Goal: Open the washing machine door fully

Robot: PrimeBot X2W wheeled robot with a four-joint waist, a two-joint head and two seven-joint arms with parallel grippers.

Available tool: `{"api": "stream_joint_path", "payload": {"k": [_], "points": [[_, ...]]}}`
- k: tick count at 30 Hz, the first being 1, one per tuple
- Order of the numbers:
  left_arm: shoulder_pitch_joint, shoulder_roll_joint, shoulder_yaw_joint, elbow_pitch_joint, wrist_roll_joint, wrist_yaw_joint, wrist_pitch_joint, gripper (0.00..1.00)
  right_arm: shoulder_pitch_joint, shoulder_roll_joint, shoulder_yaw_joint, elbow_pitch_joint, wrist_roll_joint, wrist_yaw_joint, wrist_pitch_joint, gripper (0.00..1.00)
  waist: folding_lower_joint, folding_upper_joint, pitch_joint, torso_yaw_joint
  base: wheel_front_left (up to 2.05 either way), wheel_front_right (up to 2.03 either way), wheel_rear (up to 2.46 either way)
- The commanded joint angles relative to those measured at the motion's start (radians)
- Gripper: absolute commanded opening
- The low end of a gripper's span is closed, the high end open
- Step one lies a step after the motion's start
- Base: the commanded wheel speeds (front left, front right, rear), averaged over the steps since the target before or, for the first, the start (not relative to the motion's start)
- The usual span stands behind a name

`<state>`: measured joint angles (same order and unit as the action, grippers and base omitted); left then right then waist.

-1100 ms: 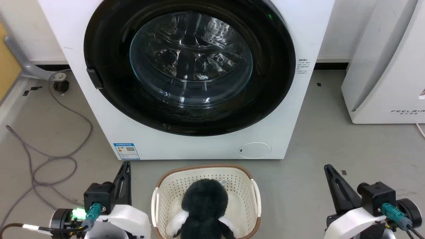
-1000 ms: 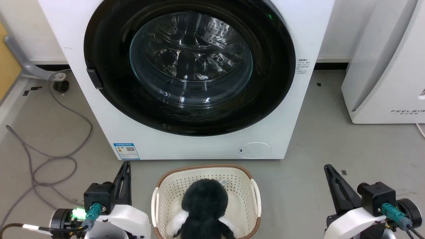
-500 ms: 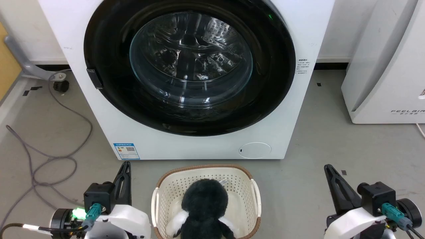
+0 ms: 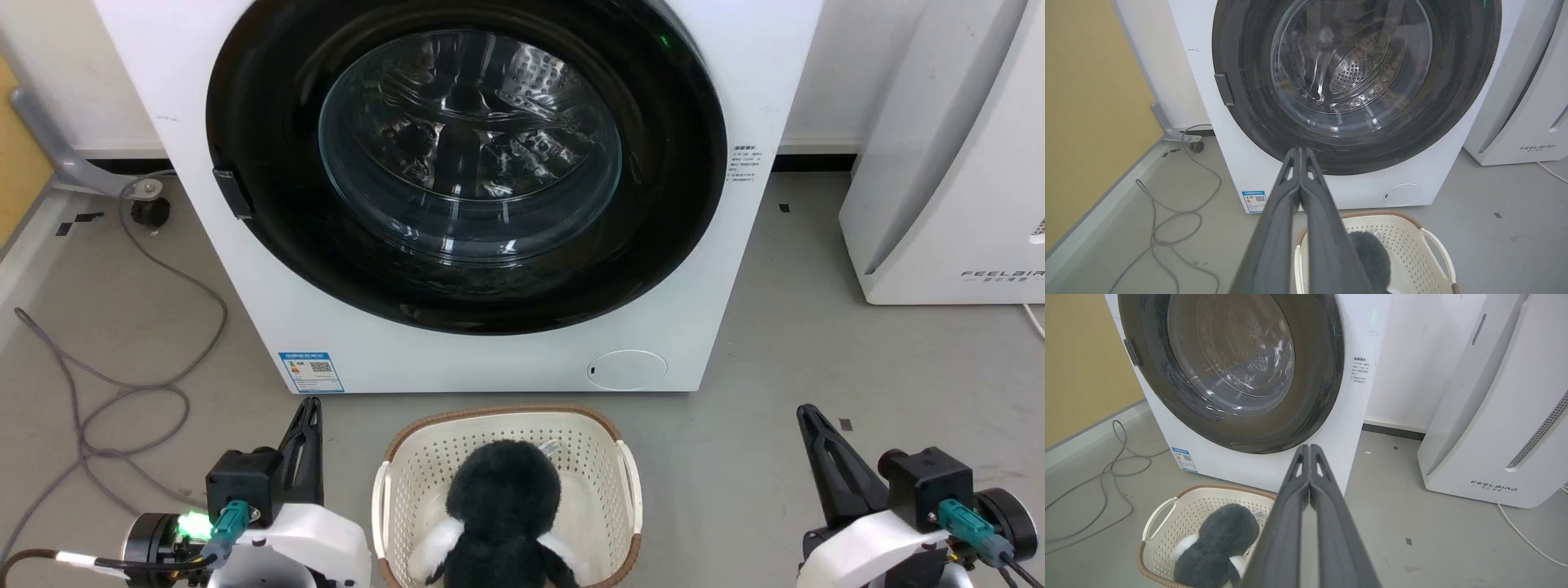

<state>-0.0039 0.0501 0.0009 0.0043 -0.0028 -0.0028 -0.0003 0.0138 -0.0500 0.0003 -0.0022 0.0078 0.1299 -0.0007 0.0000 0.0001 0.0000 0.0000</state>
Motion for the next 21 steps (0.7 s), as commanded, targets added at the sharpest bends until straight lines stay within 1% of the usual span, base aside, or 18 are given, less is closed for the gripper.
{"api": "stream_joint_path", "payload": {"k": [1, 3, 4, 5, 6, 21], "points": [[0.004, 0.0, -0.001, -0.004, 0.003, 0.003, 0.0, 0.0, -0.014, 0.0, 0.0, 0.002, -0.008, 0.001, 0.001, 0.0, 0.0, -0.0001, 0.0, 0.0, 0.0, 0.0, 0.0], [0.004, 0.0, -0.001, -0.004, 0.003, 0.003, 0.0, 0.0, -0.014, 0.0, 0.0, 0.002, -0.008, 0.001, 0.001, 0.0, 0.0, -0.0001, 0.0, 0.0, 0.0, 0.0, 0.0], [0.0, 0.0, 0.0, 0.0, 0.0, 0.0, 0.0, 1.0, 0.0, 0.0, 0.0, 0.0, 0.0, 0.0, 0.0, 1.0, 0.0, -0.0001, 0.0, 0.0, 0.0, 0.0, 0.0], [0.0, 0.0, 0.001, 0.0, 0.0, 0.0, 0.0, 0.0, 0.001, 0.0, 0.0, 0.0, 0.001, 0.0, -0.001, 0.0, 0.0, -0.0001, 0.0, 0.0, 0.0, 0.0, 0.0], [0.0, 0.0, 0.001, 0.001, 0.0, 0.0, -0.001, 1.0, 0.001, 0.0, 0.0, 0.0, 0.001, 0.0, -0.001, 1.0, 0.0, -0.0001, 0.0, 0.0, 0.0, 0.0, 0.0], [-0.001, 0.0, -0.011, -0.003, -0.015, 0.026, -0.03, 1.0, 0.001, 0.0, -0.016, -0.027, 0.063, 0.0, -0.03, 1.0, 0.0, -0.0001, 0.005, 0.0, 0.0, 0.0, 0.0]]}}
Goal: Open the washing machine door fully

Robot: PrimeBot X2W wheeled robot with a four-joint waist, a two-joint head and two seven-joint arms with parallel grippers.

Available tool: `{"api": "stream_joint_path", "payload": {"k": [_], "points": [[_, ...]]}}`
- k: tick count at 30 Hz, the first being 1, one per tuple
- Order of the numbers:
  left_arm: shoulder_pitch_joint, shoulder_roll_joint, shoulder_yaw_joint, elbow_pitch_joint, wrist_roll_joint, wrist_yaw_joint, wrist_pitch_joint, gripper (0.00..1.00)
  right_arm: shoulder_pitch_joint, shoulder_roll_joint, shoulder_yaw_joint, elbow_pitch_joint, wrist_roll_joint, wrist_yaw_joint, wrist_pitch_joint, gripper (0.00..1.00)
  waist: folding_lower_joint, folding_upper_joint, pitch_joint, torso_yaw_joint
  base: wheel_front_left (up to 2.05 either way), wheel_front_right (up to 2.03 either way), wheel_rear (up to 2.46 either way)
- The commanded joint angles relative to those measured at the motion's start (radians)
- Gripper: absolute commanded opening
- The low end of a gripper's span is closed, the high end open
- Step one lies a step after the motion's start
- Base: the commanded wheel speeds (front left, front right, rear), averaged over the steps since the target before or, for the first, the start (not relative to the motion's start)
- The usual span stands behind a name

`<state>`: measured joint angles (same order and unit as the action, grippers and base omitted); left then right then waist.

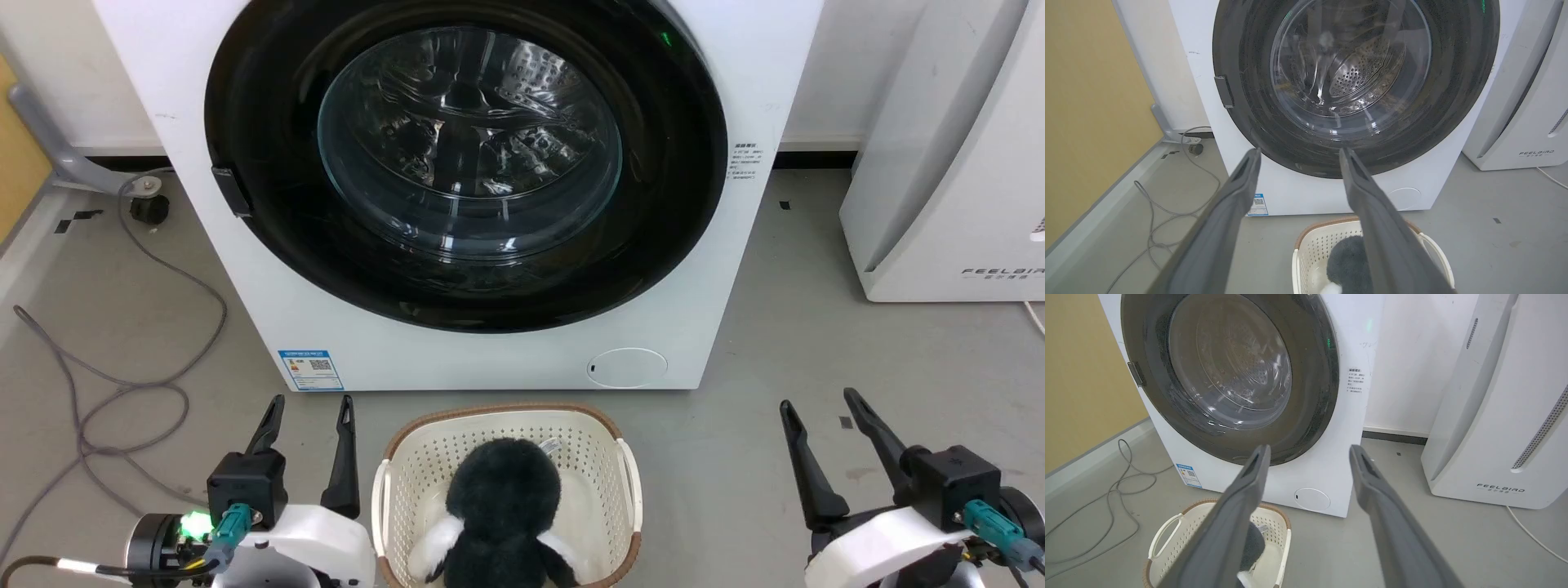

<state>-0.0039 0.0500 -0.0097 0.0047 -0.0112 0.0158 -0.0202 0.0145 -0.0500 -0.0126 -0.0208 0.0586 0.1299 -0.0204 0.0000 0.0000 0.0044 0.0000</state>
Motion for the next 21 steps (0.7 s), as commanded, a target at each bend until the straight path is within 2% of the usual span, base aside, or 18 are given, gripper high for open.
{"api": "stream_joint_path", "payload": {"k": [1, 5, 6, 7, 16, 21], "points": [[-0.001, 0.0, -0.002, -0.003, -0.007, 0.009, -0.012, 1.0, 0.001, 0.0, -0.003, -0.011, 0.016, 0.0, -0.012, 1.0, 0.0, 0.0, 0.0, 0.0, 0.0, 0.0, 0.0], [-0.001, 0.0, -0.005, -0.004, -0.011, 0.017, -0.02, 1.0, 0.0, 0.0, -0.004, -0.023, 0.031, 0.0, -0.021, 1.0, 0.0, 0.0, 0.001, 0.0, 0.0, 0.0, 0.0], [0.0, 0.0, -0.005, -0.005, -0.012, 0.018, -0.022, 1.0, 0.0, 0.0, -0.005, -0.026, 0.035, 0.0, -0.023, 0.47, 0.0, 0.0, 0.002, 0.0, 0.0, 0.0, 0.0], [0.0, 0.0, -0.006, -0.005, -0.013, 0.02, -0.025, 1.0, 0.0, 0.0, -0.006, -0.027, 0.046, 0.0, -0.025, 0.0, 0.0, 0.0, 0.002, 0.001, 0.0, 0.0, 0.0], [0.0, 0.0, -0.014, -0.006, -0.022, 0.037, -0.043, 1.0, -0.006, 0.0, -0.017, -0.021, 0.266, 0.0, -0.043, 0.0, 0.0, 0.0, 0.005, 0.002, 0.0, 0.0, 0.0], [-0.002, 0.0, -0.017, -0.008, -0.026, 0.045, -0.054, 1.0, -0.017, 0.0, -0.013, -0.008, 0.433, 0.0, -0.054, 0.0, 0.0, 0.0, 0.009, 0.003, 0.0, 0.0, 0.0]]}}
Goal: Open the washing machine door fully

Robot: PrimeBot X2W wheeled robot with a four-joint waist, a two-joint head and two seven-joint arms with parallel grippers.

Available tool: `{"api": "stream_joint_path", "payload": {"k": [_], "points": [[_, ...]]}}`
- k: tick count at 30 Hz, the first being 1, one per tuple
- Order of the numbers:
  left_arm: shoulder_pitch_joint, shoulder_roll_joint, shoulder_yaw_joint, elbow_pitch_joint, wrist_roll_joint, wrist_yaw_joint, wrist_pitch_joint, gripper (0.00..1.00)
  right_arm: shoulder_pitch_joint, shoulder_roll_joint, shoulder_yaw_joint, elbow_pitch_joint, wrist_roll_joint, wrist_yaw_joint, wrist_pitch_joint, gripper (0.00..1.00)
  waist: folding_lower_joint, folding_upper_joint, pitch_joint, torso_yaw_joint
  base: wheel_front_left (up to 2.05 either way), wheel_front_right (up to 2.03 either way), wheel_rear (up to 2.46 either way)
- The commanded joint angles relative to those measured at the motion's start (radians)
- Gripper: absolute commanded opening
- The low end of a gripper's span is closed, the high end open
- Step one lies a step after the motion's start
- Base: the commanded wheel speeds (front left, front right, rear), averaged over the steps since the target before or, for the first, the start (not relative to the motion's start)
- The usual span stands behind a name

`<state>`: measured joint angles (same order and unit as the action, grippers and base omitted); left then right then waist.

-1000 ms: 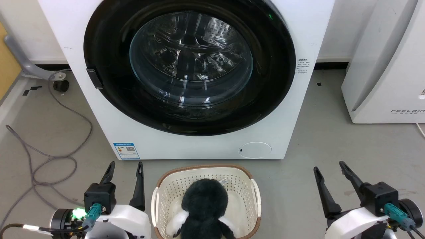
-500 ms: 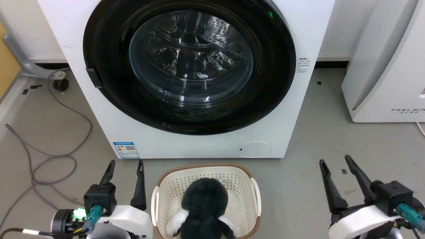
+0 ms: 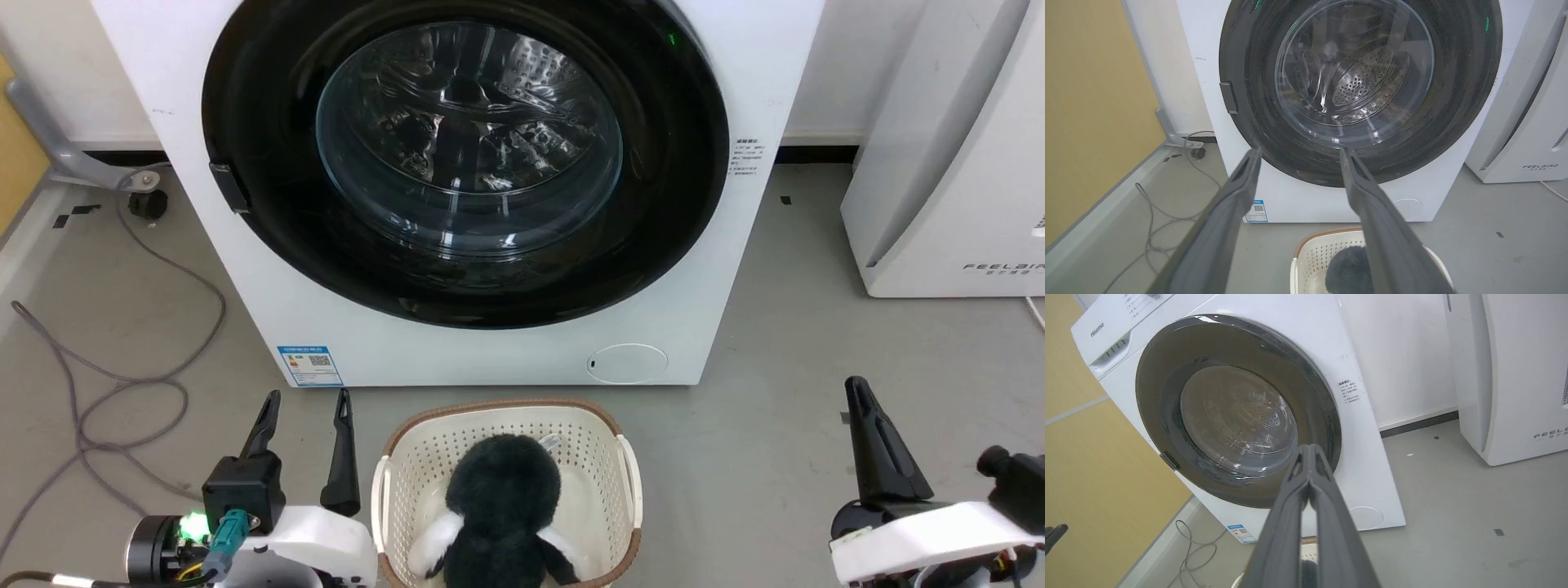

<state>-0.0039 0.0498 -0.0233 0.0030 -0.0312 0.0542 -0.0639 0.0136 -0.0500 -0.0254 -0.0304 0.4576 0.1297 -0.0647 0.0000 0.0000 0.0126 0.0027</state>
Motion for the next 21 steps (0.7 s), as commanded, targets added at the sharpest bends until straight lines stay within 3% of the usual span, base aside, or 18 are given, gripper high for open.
{"api": "stream_joint_path", "payload": {"k": [1, 9, 21], "points": [[-0.002, 0.0, -0.004, -0.006, -0.007, 0.009, -0.012, 1.0, -0.02, 0.0, 0.003, 0.004, 0.068, 0.0, -0.012, 0.0, 0.0, 0.0, 0.002, 0.001, 0.0, 0.0, 0.0], [-0.011, 0.0, -0.009, -0.011, -0.012, 0.022, -0.029, 1.0, -0.075, 0.0, -0.045, 0.049, 0.37, 0.0, 0.042, 0.0, 0.0, 0.0, 0.027, 0.007, 0.0, 0.0, 0.0], [-0.049, 0.0, -0.022, -0.02, -0.015, 0.038, -0.054, 1.0, -0.241, -0.06, -0.117, 0.176, 0.606, 0.001, 0.083, 0.0, 0.0, 0.0, 0.098, 0.028, 0.0, 0.0, 0.0]]}}
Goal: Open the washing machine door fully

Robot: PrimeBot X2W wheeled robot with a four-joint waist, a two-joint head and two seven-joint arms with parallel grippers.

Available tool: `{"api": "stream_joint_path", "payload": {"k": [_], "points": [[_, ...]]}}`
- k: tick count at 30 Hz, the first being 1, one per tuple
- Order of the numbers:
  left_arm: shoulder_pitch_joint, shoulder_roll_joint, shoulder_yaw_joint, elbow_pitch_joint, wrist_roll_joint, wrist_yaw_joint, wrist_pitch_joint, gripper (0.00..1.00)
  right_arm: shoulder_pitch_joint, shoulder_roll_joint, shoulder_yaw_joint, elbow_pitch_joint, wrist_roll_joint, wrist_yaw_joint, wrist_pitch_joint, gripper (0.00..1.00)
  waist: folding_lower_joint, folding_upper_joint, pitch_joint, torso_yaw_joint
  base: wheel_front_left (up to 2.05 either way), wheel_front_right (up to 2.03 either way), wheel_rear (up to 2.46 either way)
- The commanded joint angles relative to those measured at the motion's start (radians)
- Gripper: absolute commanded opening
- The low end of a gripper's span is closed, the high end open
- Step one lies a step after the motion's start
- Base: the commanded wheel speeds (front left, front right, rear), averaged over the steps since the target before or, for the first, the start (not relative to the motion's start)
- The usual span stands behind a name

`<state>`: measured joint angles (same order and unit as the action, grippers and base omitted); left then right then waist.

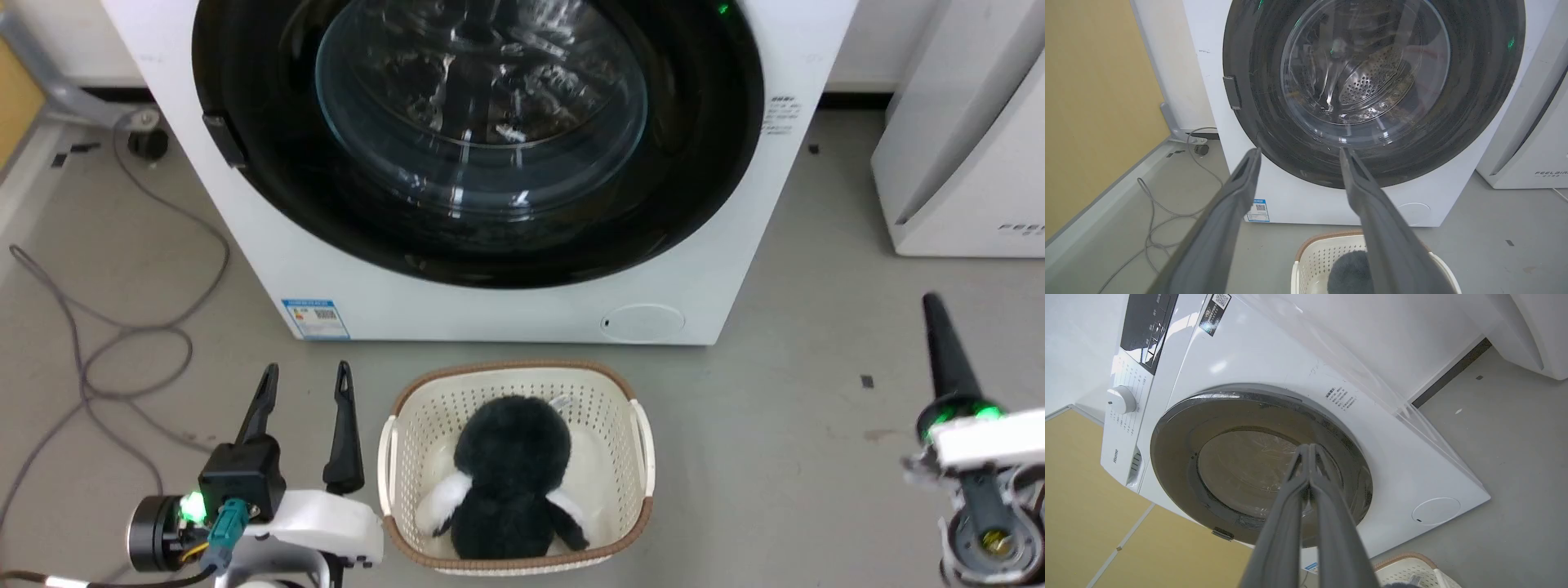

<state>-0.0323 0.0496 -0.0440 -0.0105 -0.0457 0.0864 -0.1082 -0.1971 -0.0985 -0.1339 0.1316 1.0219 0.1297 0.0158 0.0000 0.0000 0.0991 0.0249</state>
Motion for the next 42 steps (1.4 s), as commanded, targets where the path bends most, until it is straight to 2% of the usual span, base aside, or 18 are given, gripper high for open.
{"api": "stream_joint_path", "payload": {"k": [1, 18, 34, 42], "points": [[-0.025, 0.001, -0.002, -0.008, 0.0, 0.007, -0.012, 1.0, -0.047, -0.018, -0.013, 0.027, 0.06, 0.001, 0.003, 0.0, 0.0, 0.0, 0.02, 0.008, 0.0, 0.0, 0.0], [-0.101, 0.001, -0.02, -0.035, -0.009, 0.042, -0.047, 1.0, -0.413, -0.139, -0.004, 0.24, 0.297, 0.001, 0.015, 0.0, 0.0, 0.0, 0.178, 0.039, 0.0, 0.0, 0.0], [-0.162, 0.001, -0.055, -0.049, -0.033, 0.081, -0.081, 1.0, -0.739, -0.238, 0.114, 0.442, 0.431, 0.001, 0.049, 0.0, 0.0, 0.0, 0.292, 0.097, 0.0, 0.0, 0.0], [-0.181, 0.001, -0.071, -0.054, -0.049, 0.103, -0.095, 1.0, -0.835, -0.26, 0.169, 0.509, 0.474, 0.001, 0.063, 0.0, 0.0, 0.0, 0.332, 0.122, 0.0, 0.0, 0.0]]}}
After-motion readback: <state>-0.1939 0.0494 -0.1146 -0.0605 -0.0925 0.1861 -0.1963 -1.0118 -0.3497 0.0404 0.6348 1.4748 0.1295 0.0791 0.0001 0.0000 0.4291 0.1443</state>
